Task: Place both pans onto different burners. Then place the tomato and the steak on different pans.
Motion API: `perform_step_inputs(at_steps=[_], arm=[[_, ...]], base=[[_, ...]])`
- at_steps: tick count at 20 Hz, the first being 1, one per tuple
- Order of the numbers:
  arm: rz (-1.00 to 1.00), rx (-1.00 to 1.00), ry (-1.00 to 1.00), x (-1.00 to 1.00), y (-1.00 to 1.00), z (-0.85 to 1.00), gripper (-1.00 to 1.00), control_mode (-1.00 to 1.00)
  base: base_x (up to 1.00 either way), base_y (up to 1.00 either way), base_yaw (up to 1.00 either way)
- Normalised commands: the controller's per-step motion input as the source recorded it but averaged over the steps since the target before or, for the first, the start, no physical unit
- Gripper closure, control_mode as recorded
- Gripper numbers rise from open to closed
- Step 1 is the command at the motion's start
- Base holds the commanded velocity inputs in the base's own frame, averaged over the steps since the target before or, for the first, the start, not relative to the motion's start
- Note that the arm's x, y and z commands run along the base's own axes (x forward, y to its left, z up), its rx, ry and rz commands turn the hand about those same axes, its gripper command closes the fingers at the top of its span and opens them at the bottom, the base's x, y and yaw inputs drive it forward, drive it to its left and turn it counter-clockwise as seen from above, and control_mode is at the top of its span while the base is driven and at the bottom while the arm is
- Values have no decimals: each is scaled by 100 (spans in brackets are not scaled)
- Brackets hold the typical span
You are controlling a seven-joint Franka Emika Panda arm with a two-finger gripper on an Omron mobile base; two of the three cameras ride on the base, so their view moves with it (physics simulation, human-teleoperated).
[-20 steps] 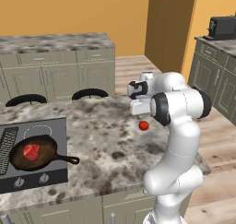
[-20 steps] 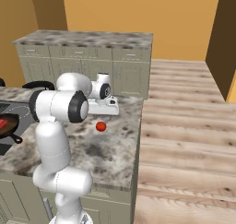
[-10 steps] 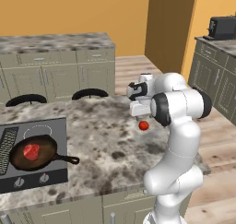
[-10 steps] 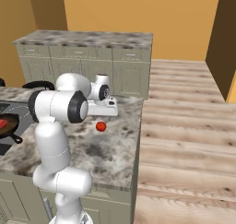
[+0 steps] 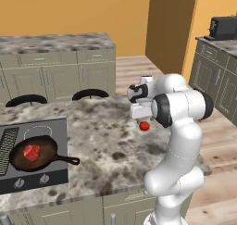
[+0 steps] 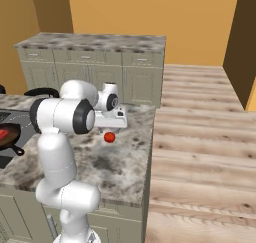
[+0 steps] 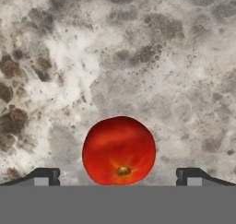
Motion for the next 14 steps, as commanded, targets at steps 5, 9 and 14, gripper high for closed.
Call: perform_step_inputs(at_steps=[5,9,14], arm=[[0,0,0,-3,0,-22,-100,-100],[0,0,0,0,0,-23,-100,-100],[0,0,0,3,0,-8,-100,-100]], base=[[0,0,0],[0,0,0],[0,0,0]])
